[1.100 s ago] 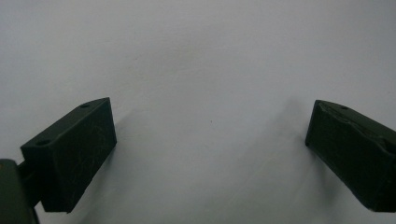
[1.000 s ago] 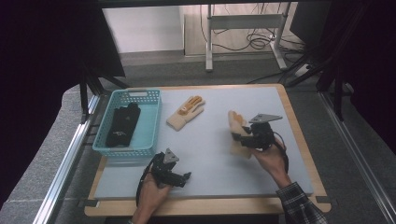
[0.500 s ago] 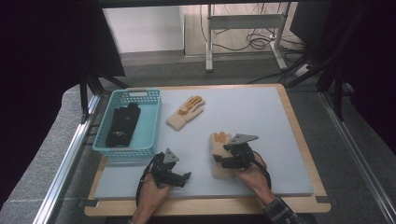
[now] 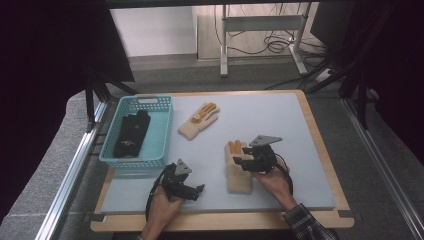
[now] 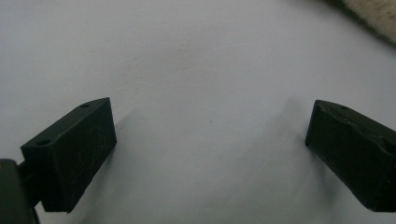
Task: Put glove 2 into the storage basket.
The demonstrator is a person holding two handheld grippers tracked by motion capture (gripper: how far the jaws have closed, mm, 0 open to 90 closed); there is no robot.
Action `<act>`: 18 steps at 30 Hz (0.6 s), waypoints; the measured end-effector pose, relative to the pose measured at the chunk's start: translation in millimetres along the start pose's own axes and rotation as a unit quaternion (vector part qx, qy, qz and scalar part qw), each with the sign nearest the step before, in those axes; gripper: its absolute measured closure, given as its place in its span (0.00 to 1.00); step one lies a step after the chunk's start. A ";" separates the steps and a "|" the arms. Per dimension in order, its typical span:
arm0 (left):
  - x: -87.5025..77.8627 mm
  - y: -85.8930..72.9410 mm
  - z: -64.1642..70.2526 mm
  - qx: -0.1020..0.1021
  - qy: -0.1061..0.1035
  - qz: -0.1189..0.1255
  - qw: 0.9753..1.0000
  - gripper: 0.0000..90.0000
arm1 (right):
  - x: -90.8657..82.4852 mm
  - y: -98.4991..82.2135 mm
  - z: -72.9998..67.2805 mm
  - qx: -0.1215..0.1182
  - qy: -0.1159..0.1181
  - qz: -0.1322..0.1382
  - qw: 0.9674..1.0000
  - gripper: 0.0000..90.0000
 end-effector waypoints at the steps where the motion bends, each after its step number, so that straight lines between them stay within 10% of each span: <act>1: 0.0 0.0 0.0 0.000 0.000 0.000 1.000 0.02 | 1.9 2.3 0.0 -0.003 0.001 -0.001 1.000 0.52; 18: -0.2 -0.1 -0.2 0.001 0.000 -0.002 1.000 0.02 | 50.2 51.0 0.9 -0.023 0.003 -0.008 1.000 0.68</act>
Point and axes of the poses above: each handheld gripper's, and its own axes: x roughly forward along the jaws, y roughly out of its top, z roughly to its right, the point moved 4 cm from there along x, roughly forward along the jaws, and after that the axes turned 12 degrees about -y, right-handed, at the moved point
